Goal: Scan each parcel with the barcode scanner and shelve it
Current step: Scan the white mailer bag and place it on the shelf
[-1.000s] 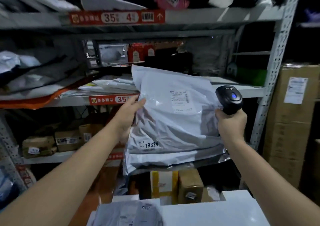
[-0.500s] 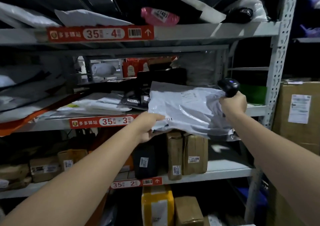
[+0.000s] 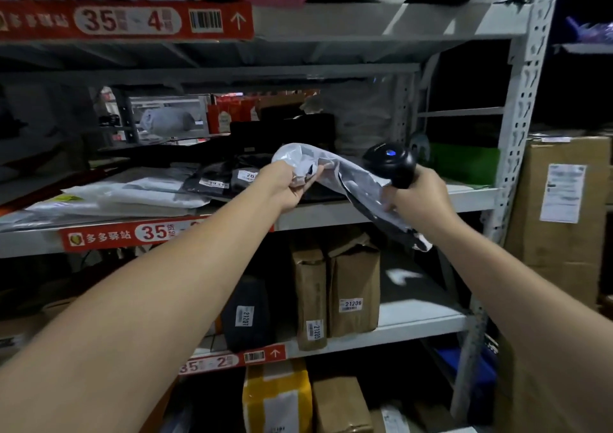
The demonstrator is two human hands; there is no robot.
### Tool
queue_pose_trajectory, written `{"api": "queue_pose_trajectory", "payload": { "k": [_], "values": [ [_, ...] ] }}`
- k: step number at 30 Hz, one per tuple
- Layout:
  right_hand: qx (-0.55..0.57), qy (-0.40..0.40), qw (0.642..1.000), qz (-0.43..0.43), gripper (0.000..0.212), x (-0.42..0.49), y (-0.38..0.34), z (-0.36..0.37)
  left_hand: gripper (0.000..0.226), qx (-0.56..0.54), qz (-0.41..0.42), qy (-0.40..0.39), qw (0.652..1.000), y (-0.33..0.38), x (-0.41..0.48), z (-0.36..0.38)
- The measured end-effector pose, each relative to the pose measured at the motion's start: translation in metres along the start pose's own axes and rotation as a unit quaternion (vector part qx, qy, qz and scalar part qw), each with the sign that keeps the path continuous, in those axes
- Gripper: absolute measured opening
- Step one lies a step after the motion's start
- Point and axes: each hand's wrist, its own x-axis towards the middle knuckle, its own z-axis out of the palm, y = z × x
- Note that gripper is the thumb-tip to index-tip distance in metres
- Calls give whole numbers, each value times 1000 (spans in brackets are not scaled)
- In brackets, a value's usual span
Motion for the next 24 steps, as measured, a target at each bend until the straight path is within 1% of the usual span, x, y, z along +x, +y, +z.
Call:
{"api": "queue_pose_trajectory", "payload": {
  "k": [1,3,6,9,12,14,16,18,19,21,24],
  "values": [
    [14,-10,1000,8,9,2,2,4,50,-4,1,-2,1000,-3,2,1],
    [22,-12,1000,10,10,8,3,11,40,-11,-1,-10,1000,-9,8,1],
    [23,-29,999,13,19,21,8,19,28,2,-24,-40,999,-13,12,4],
    [42,-55,997,25,22,39,13,25,28,39,-40,-70,996,-11,17,4],
    [54,-68,995,56,24,55,17,29,28,31,-56,-99,993,-6,29,7],
    [49,-99,991,71,28,60,20,32,24,29,-46,-84,995,-6,33,8],
    [52,-115,989,80,32,60,23,34,20,74,-16,-52,996,-10,35,5],
    [83,-99,988,85,30,54,28,32,20,141,29,3,990,-17,32,-4],
    [98,-82,988,86,28,50,31,31,16,153,45,19,987,-20,28,-12],
    [116,-51,988,85,23,37,39,25,11,161,55,33,985,-23,16,-28],
    [134,-46,986,91,17,12,51,18,16,177,44,33,983,-23,-6,-52]
  ]
}}
